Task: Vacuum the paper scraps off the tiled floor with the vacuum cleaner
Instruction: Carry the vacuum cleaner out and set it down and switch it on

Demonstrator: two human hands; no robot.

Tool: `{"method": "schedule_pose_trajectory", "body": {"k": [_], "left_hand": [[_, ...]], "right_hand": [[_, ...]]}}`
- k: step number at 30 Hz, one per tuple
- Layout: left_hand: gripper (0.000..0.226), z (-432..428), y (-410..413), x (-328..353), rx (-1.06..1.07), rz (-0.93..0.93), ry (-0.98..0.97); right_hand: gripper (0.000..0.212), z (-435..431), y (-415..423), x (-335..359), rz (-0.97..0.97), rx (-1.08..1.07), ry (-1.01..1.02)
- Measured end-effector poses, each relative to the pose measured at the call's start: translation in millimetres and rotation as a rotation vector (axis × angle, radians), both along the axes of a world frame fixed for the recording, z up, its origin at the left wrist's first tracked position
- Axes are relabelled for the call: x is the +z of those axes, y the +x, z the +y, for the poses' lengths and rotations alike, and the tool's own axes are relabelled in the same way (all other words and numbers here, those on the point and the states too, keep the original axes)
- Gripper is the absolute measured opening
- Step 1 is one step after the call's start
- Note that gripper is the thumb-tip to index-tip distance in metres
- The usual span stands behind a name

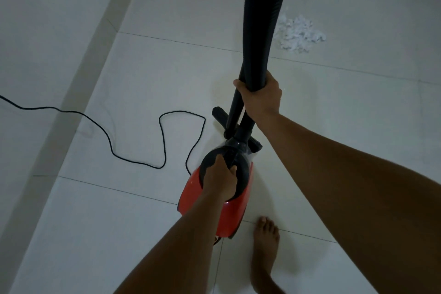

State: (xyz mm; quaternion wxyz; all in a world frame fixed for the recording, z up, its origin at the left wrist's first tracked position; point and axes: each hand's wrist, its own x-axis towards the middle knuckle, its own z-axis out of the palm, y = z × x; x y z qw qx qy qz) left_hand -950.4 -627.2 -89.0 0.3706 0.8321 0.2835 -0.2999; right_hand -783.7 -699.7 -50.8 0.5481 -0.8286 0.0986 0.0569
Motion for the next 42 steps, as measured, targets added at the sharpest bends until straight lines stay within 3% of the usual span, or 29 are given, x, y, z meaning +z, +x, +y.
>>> {"method": "schedule_pose_trajectory", "body": {"k": [11,21,26,32,42], "left_hand": [[0.069,8.5,-1.0,-79.7,0.004,0.035,-0.06],[0.073,12.6,-0.4,-105.2,-0.039,0.139,-0.141],[0.057,17.7,17.0,-113.6,-0.098,0.184,-0.115],[0.055,30.6,7.2,-121.4,-0.054,0.193,-0.266],[0.055,48.9,15.6,-115.7,-0.321,0.161,-0.161]], "right_hand": [[0.038,-2.1,-6.3,-78.1,-0.038,-0.041,-0.038],[0.037,1.1,-9.5,-111.7,-0.065,-0.006,-0.041],[0.038,1.8,-4.4,-117.7,-0.092,-0.027,-0.061],[0.037,1.0,-5.4,-119.5,-0.1,-0.049,-0.051],[0.039,2.9,-9.3,-119.2,-0.103,-0.066,-0.044]]}}
